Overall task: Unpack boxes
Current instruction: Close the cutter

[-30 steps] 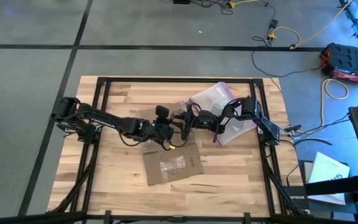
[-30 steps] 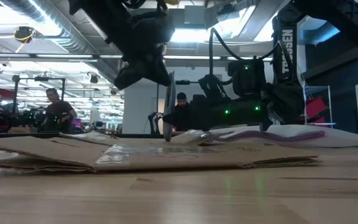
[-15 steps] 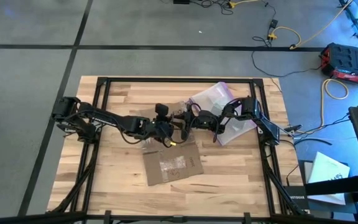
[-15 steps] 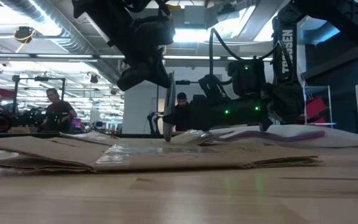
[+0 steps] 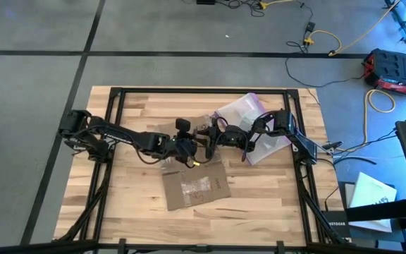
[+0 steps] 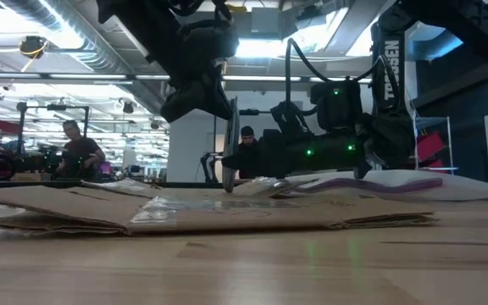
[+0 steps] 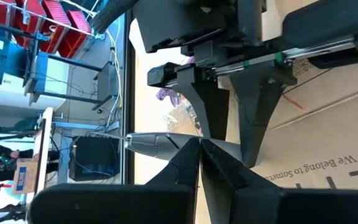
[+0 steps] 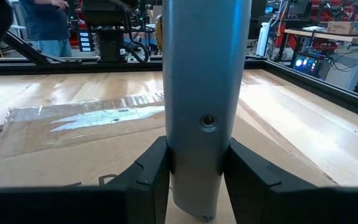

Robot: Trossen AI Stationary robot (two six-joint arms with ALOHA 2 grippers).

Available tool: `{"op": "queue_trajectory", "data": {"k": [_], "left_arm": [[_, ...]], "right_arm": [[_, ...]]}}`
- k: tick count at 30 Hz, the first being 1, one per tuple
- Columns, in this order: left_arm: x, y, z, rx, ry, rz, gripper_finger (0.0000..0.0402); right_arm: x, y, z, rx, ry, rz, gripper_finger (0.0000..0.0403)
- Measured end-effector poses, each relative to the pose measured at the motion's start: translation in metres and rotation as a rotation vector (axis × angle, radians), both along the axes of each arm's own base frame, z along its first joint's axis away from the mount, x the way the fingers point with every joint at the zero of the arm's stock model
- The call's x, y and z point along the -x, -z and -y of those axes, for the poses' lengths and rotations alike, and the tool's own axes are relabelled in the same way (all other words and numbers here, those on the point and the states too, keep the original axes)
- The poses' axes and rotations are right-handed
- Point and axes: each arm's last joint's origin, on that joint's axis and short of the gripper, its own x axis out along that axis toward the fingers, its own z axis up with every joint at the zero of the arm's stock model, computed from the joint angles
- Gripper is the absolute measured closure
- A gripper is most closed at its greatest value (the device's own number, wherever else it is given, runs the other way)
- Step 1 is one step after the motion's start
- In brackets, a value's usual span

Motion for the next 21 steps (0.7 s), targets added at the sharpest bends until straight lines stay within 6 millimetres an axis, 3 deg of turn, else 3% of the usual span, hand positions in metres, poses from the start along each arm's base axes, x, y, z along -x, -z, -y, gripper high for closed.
{"op": "queue_trajectory", "data": {"k": [21], "left_arm": [[-0.007,0.011,-0.006,0.001,-0.025,-0.015,0.0402]], "right_arm": [[0.000,0.001,0.000,-0.002,0.001,-0.006,0.0299]]}}
